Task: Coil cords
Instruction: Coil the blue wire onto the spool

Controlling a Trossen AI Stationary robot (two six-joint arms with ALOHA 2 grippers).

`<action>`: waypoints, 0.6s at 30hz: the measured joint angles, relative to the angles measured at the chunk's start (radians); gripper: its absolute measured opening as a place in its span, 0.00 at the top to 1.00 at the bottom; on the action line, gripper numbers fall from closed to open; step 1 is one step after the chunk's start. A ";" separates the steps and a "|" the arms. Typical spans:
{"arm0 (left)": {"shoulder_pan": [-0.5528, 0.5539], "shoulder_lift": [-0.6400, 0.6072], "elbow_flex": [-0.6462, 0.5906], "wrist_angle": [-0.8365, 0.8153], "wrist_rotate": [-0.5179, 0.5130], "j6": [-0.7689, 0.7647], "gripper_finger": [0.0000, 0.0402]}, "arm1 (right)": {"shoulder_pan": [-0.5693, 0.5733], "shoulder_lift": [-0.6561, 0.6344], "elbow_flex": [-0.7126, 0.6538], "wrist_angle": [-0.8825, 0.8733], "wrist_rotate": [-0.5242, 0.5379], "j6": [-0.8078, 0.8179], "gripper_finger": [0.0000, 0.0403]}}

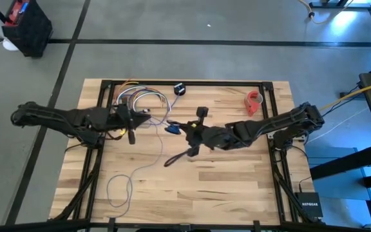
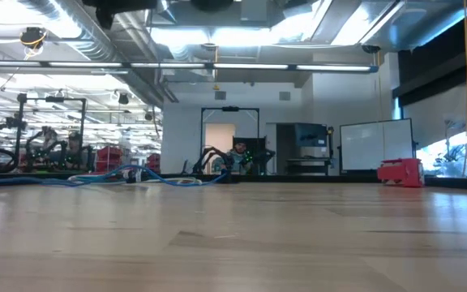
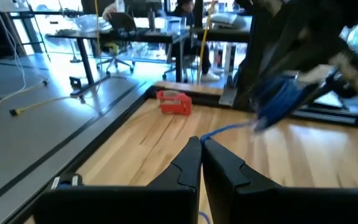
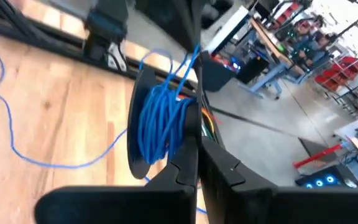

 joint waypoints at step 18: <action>-0.071 0.206 0.001 0.291 -0.006 -0.008 0.99 | -0.160 0.110 -0.005 0.099 0.033 0.030 0.98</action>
